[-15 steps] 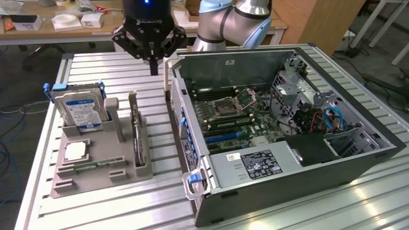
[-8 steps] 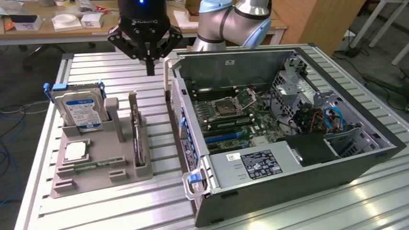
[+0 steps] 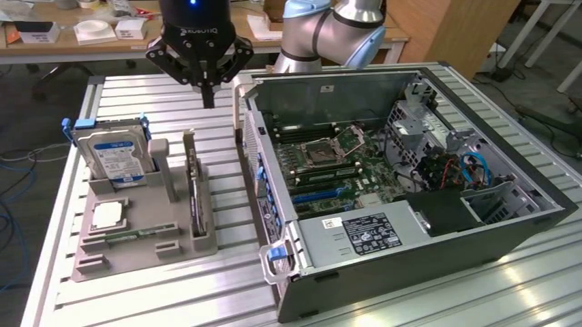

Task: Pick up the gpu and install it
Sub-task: 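Reach for the gpu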

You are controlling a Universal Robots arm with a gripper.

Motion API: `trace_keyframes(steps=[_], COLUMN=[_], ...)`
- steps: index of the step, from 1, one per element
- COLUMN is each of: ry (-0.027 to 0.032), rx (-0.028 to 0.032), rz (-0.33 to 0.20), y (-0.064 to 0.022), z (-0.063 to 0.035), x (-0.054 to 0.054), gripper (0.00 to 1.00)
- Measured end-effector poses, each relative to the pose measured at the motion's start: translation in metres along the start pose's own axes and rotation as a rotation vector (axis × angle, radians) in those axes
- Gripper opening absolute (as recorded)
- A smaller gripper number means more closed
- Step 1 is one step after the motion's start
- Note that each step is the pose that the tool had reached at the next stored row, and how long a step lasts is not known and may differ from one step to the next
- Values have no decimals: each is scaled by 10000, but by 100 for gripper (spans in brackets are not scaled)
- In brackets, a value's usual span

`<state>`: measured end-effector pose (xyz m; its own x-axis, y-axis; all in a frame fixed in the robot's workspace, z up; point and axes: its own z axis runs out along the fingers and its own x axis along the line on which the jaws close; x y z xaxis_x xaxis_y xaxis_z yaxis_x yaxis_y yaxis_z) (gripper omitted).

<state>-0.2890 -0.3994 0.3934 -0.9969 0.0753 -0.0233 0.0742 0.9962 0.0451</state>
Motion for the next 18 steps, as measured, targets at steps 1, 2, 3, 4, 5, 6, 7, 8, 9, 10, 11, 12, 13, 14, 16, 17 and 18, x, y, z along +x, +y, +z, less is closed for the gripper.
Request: trace_keyframes(steps=[1, 2, 3, 4, 5, 6, 7, 8, 9, 10, 11, 12, 13, 14, 16, 17, 18], ry=[0, 0, 0, 1, 0, 0, 0, 0, 0, 0, 0, 0, 0, 0, 0, 0, -1], rx=[0, 0, 0, 0, 0, 0, 0, 0, 0, 0, 0, 0, 0, 0, 0, 0, -1], rz=[0, 0, 0, 0, -1, 0, 0, 0, 0, 0, 0, 0, 1, 1, 1, 1, 0], y=[-1, -2, -3, -3, -5, -5, -7, -7, -8, -9, -10, -11, -12, -12, -14, -15, -17], z=[0, 0, -1, -1, -1, -2, -2, -2, -2, -3, -3, -3, -3, -4, -4, -4, -4], x=[10, 19, 28, 38, 47, 57, 67, 77, 87, 96, 105, 114, 123, 132, 152, 161, 172], gripper=[10, 10, 10, 10, 10, 10, 10, 10, 10, 10, 10, 10, 10, 10, 10, 10, 10])
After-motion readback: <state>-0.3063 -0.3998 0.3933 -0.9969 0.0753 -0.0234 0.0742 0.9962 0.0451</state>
